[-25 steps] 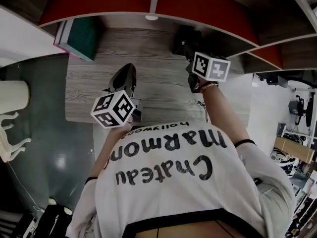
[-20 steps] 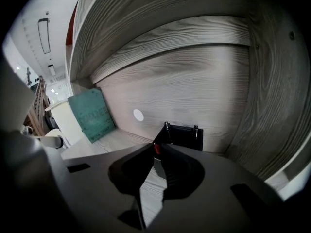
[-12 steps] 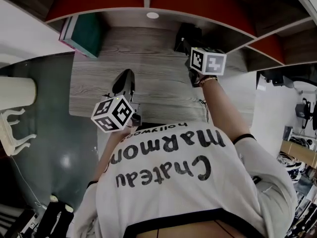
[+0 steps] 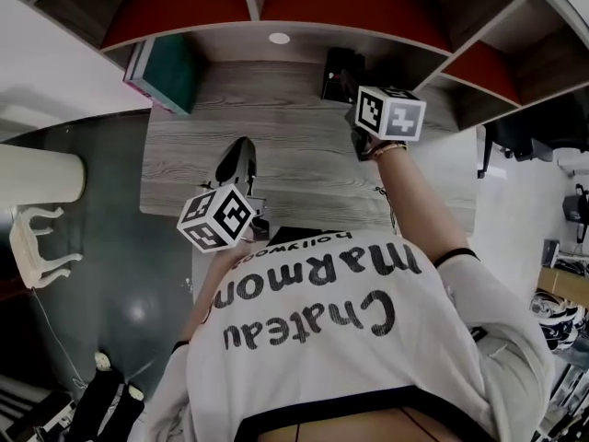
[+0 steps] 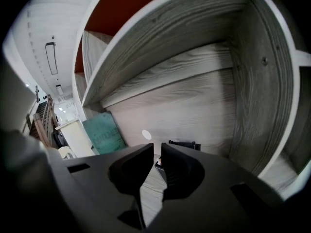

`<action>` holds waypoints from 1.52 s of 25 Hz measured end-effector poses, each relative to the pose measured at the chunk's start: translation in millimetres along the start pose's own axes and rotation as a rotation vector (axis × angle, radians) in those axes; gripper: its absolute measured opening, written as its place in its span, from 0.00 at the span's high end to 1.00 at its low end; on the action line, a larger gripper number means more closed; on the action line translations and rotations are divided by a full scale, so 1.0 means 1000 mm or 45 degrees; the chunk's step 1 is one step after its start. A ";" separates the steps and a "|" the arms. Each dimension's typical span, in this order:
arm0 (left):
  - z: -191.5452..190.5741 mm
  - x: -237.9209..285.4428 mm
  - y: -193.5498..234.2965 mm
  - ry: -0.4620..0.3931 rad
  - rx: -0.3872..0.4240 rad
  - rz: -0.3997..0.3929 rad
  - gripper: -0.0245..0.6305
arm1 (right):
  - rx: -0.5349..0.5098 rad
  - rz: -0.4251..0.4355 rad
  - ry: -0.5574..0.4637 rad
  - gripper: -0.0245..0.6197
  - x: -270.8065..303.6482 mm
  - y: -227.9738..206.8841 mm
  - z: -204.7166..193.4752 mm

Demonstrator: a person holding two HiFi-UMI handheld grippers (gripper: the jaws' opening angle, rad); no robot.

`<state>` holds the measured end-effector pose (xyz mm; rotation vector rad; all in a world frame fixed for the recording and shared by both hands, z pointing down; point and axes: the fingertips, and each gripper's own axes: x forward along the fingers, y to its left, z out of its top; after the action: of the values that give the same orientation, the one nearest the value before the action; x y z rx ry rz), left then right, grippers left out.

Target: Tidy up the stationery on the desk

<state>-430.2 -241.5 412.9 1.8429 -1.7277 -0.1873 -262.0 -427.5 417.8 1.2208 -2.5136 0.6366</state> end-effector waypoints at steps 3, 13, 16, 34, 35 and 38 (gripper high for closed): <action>0.001 -0.004 -0.018 -0.014 0.020 -0.025 0.94 | 0.031 0.048 -0.040 0.87 -0.023 0.005 0.004; -0.004 -0.009 -0.077 -0.044 0.068 -0.123 0.94 | 0.096 0.118 -0.147 0.90 -0.104 0.007 -0.003; -0.010 -0.010 -0.098 -0.039 0.084 -0.161 0.94 | 0.090 0.139 -0.165 0.91 -0.125 0.009 -0.005; -0.074 -0.057 -0.192 -0.024 0.165 -0.250 0.94 | 0.110 0.187 -0.340 0.94 -0.252 -0.004 -0.031; -0.078 -0.061 -0.196 -0.026 0.166 -0.250 0.94 | 0.107 0.181 -0.335 0.94 -0.258 -0.006 -0.036; -0.090 -0.072 -0.205 -0.032 0.165 -0.248 0.94 | 0.095 0.166 -0.310 0.94 -0.272 -0.010 -0.051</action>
<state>-220.5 -149.9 360.7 2.1126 -1.6084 -0.1805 -86.4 -224.9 349.3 1.2340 -2.8129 0.6528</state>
